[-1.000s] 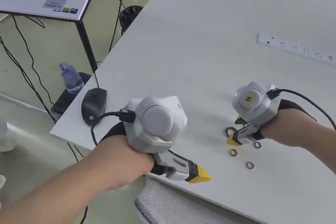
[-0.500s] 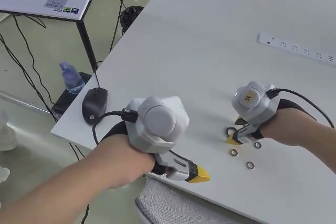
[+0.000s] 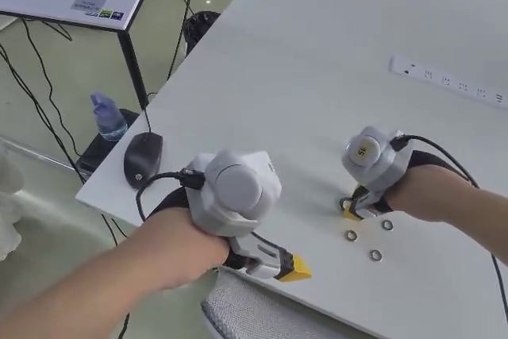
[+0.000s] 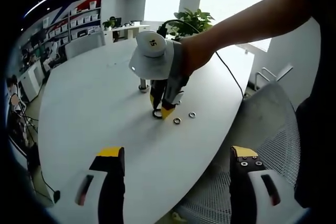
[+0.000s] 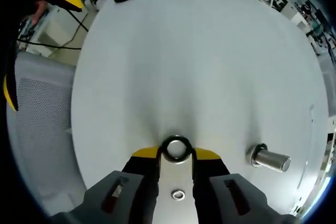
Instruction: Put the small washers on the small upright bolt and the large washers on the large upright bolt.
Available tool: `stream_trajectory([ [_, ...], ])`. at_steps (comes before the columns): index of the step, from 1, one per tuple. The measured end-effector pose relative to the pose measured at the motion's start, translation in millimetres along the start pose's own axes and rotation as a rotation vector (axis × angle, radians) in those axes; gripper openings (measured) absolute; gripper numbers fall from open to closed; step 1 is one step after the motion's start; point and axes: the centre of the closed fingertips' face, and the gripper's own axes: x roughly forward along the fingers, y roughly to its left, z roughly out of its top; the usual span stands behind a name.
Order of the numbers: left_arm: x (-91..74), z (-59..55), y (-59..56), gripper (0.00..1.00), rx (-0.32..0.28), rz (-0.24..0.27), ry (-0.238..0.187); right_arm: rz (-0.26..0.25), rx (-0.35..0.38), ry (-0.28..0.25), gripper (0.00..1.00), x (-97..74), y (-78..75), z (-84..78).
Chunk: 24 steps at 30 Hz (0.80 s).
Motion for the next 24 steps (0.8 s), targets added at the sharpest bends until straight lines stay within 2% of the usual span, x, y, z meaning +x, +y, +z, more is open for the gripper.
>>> stream_trajectory([
  [6,0.1,1.9,-1.7,0.80,0.003,-0.003,-0.001,0.001,-0.023,0.034,0.22,-0.4,-1.5,0.7],
  [10,0.2,5.6,2.4,0.80,0.012,0.018,0.000,-0.007,-0.040,0.030,0.21,-1.5,-0.6,0.7],
  [14,-1.4,12.9,5.0,0.81,-0.029,0.042,-0.031,-0.001,-0.027,0.018,0.21,-2.0,-2.0,1.3],
  [18,2.7,12.1,0.9,0.82,-0.016,0.037,-0.017,-0.003,-0.049,0.021,0.21,-1.4,-0.8,1.7],
  [24,3.5,10.8,-3.5,0.81,-0.028,0.033,-0.018,0.000,-0.035,0.017,0.21,-3.2,-1.7,-1.0],
])
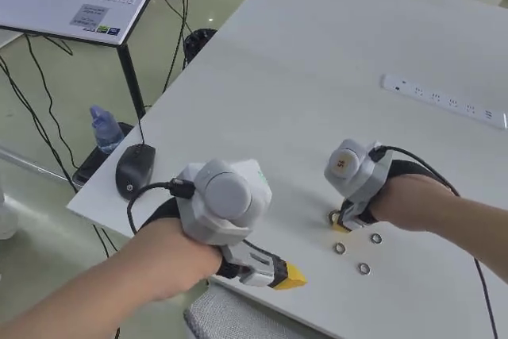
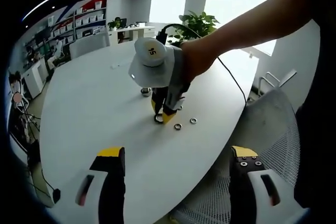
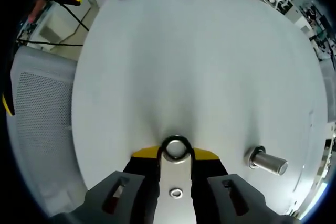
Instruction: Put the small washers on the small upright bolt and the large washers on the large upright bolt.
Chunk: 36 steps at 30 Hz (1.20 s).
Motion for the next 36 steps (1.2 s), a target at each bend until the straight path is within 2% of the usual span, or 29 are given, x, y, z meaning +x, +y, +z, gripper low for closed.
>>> stream_trajectory([
  [6,0.2,-4.6,-1.3,0.81,0.006,-0.007,0.014,0.020,0.033,-0.011,0.21,-8.8,1.1,-3.1],
  [11,-0.4,0.7,1.1,0.81,0.011,-0.003,0.004,0.013,0.025,0.002,0.21,-15.1,-4.3,-14.6],
  [17,1.4,3.7,1.7,0.81,0.012,0.000,0.001,0.012,0.043,-0.007,0.21,-28.2,-9.2,-24.6],
  [20,3.7,7.0,0.2,0.84,0.002,-0.007,-0.017,0.013,0.041,-0.004,0.21,-33.3,-10.8,-32.6],
  [26,9.2,10.5,-1.7,0.89,0.003,-0.014,-0.027,0.009,0.071,-0.017,0.21,-45.6,-17.4,-43.3],
  [31,13.2,10.9,-3.3,0.89,0.011,-0.016,-0.017,0.004,0.095,-0.027,0.21,-57.6,-23.7,-52.4],
  [36,14.6,13.0,-2.7,0.92,0.000,-0.008,-0.023,-0.002,0.099,-0.017,0.21,-61.6,-31.0,-61.3],
])
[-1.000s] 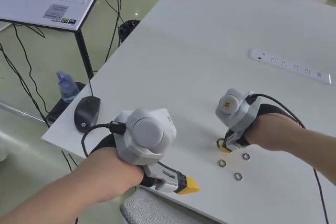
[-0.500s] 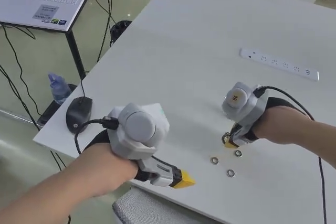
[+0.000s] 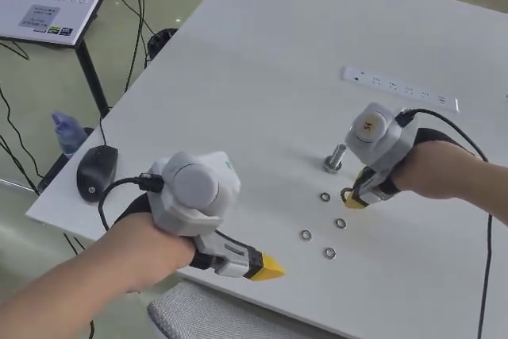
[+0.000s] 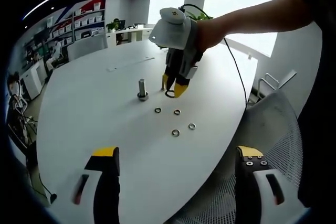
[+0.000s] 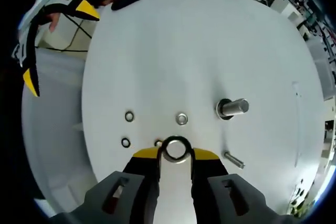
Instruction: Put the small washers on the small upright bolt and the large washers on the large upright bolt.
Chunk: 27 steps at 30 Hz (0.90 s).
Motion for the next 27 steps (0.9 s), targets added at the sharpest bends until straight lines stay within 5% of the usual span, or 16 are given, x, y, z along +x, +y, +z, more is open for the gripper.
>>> stream_trajectory([
  [12,3.5,0.8,0.1,0.98,-0.017,0.005,-0.002,-0.013,0.003,0.003,0.22,-11.6,-17.9,3.8],
  [18,4.8,-1.3,0.1,0.97,-0.014,0.003,0.008,-0.041,0.006,-0.009,0.22,-20.3,-37.0,13.1],
  [27,1.3,-2.3,4.5,0.94,-0.036,-0.002,0.006,-0.056,0.033,-0.041,0.22,-26.9,-44.0,29.8],
])
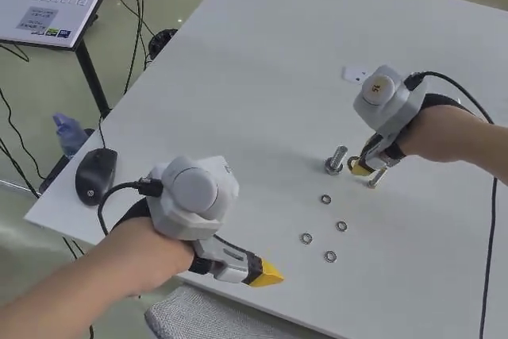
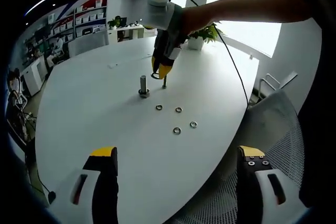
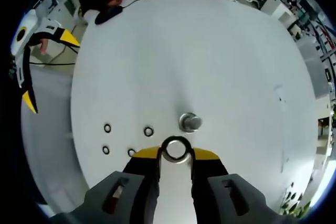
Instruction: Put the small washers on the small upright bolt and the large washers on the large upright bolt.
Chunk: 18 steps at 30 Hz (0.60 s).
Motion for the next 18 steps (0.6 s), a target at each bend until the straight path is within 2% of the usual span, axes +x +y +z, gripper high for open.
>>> stream_trajectory([
  [2,-1.0,6.7,0.5,0.94,-0.034,-0.007,-0.032,-0.004,0.004,-0.006,0.22,-0.6,-3.0,3.4],
  [3,-1.9,8.3,2.8,0.94,-0.031,-0.003,-0.034,-0.005,0.004,-0.007,0.22,-0.8,-4.8,5.0],
  [6,0.0,7.5,6.4,0.94,-0.015,0.004,-0.021,-0.011,0.002,-0.011,0.22,-1.3,-9.7,8.7],
  [10,-0.6,11.1,9.8,0.94,-0.014,0.003,-0.027,-0.014,-0.002,-0.014,0.22,-0.2,-17.2,12.3],
  [18,-0.7,7.4,14.6,0.92,-0.014,0.007,-0.013,-0.007,-0.015,-0.010,0.22,6.7,-19.5,22.3],
])
